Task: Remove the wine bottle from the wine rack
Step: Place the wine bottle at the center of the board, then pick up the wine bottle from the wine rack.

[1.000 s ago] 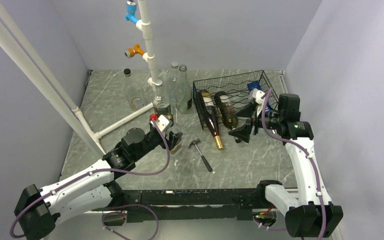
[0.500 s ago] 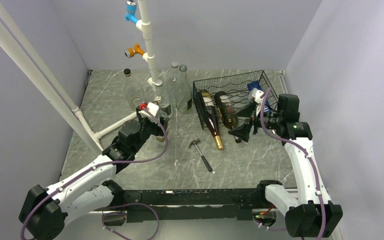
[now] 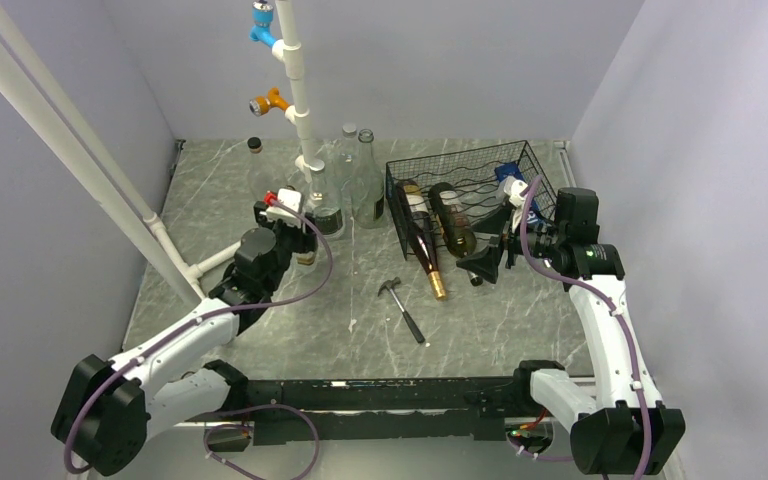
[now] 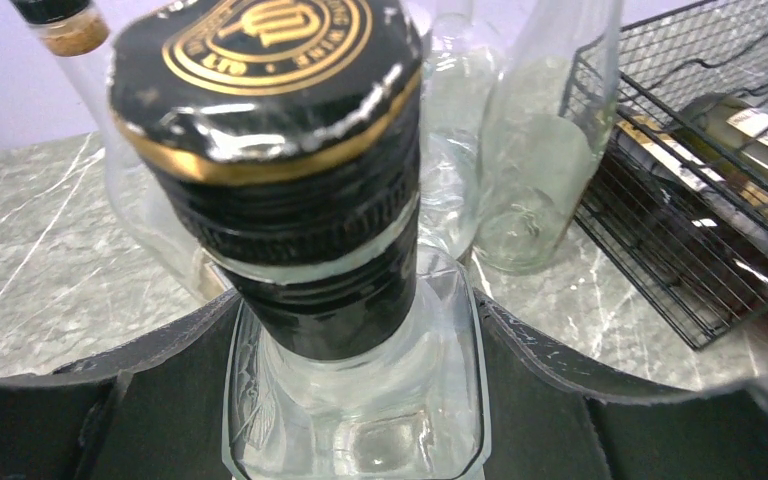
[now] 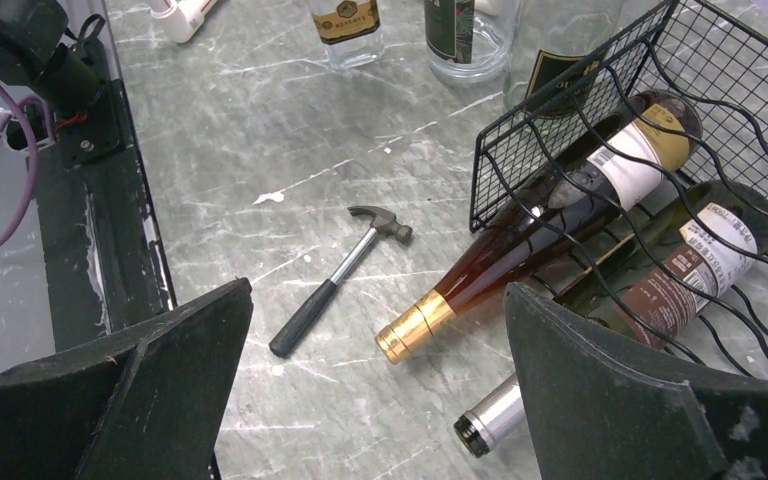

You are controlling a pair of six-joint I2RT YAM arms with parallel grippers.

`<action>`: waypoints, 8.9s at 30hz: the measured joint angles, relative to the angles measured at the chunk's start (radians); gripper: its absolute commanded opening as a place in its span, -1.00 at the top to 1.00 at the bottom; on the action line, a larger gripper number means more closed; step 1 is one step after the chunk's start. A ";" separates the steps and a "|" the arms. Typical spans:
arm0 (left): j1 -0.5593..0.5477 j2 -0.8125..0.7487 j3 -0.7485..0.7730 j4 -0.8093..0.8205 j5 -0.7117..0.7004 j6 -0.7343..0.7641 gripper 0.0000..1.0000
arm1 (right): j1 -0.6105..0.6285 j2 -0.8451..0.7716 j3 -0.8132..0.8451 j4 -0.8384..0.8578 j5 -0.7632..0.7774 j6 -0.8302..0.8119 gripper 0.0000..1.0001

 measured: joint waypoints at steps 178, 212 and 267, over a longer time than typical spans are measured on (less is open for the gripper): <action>0.007 -0.101 0.307 -0.504 0.676 -0.031 -0.99 | -0.200 0.613 -0.115 0.555 0.943 -0.082 -0.71; 0.007 -0.114 0.307 -0.505 0.669 -0.031 -0.99 | -0.179 0.647 -0.130 0.622 1.001 -0.075 0.33; 0.007 -0.132 0.305 -0.506 0.664 -0.031 -0.99 | -0.359 0.090 -0.214 -0.071 0.909 -0.318 1.00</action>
